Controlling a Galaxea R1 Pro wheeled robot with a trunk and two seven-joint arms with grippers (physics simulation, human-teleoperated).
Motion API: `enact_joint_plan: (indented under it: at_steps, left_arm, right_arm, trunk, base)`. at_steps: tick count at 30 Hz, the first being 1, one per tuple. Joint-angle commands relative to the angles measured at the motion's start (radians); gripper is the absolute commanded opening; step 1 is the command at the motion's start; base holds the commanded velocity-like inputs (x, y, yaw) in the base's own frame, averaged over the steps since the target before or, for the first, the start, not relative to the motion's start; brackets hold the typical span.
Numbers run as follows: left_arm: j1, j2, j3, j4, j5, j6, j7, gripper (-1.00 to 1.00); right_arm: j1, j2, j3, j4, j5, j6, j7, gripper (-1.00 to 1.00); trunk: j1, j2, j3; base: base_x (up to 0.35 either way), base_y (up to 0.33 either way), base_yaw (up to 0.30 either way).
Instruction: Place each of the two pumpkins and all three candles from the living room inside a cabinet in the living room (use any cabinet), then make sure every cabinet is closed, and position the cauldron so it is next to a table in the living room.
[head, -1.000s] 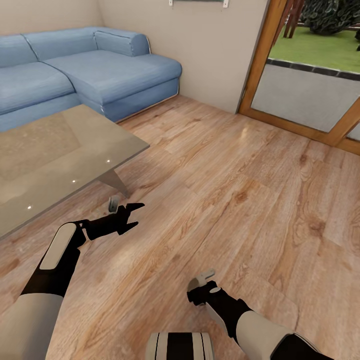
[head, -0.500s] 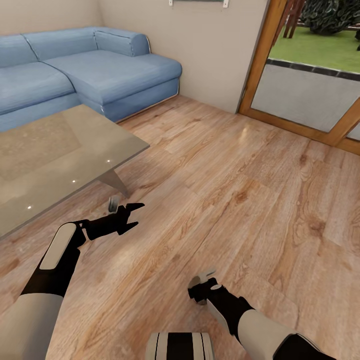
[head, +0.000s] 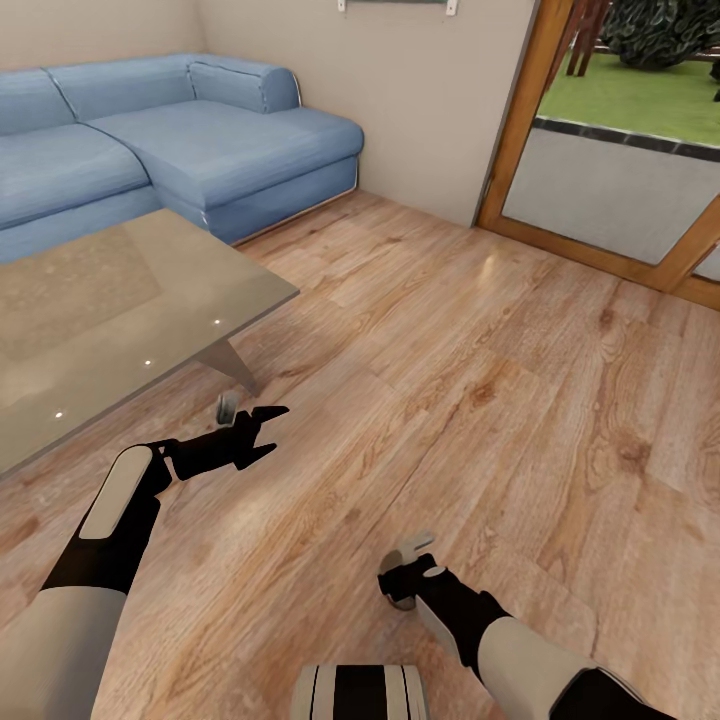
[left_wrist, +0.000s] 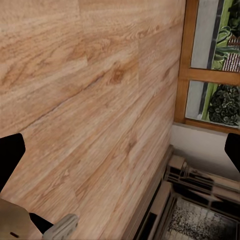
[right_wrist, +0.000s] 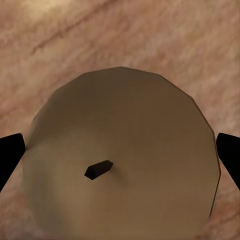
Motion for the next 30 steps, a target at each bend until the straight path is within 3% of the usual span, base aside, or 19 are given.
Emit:
enact_joint_plan:
  at_steps: [1,10,14,21,30]
  left_arm:
    - [0.000,0.000,0.000,0.000,0.000,0.000,0.000,1.00]
    - [0.000,0.000,-0.001,0.000,0.000,0.000,0.000,1.00]
    - [0.000,0.000,-0.001,0.001,0.000,-0.001,0.000,1.00]
    - [0.000,-0.005,-0.004,0.001,-0.004,-0.002,0.000,1.00]
    - [0.000,-0.015,-0.003,0.001,-0.006,-0.001,0.002,1.00]
  right_arm:
    - [0.000,-0.001,0.000,0.007,0.013,0.000,-0.012,-1.00]
    - [0.000,-0.014,-0.002,0.001,0.013,0.005,-0.012,-1.00]
    - [0.000,-0.026,0.000,-0.052,0.010,0.026,-0.012,-1.00]
    - [0.000,-0.078,-0.042,-0.183,0.009,0.117,-0.012,-1.00]
    - [0.000,-0.078,-0.046,-0.188,0.009,0.120,-0.012,-1.00]
  trunk:
    - [0.000,0.000,0.000]
    - [0.000,0.000,0.000]
    - [0.000,0.000,0.000]
    - [0.000,0.000,0.000]
    - [0.000,0.000,0.000]
  base:
    - [0.000,0.000,0.000]
    - [0.000,0.000,0.000]
    - [0.000,0.000,0.000]
    - [0.000,0.000,0.000]
    - [0.000,0.000,0.000]
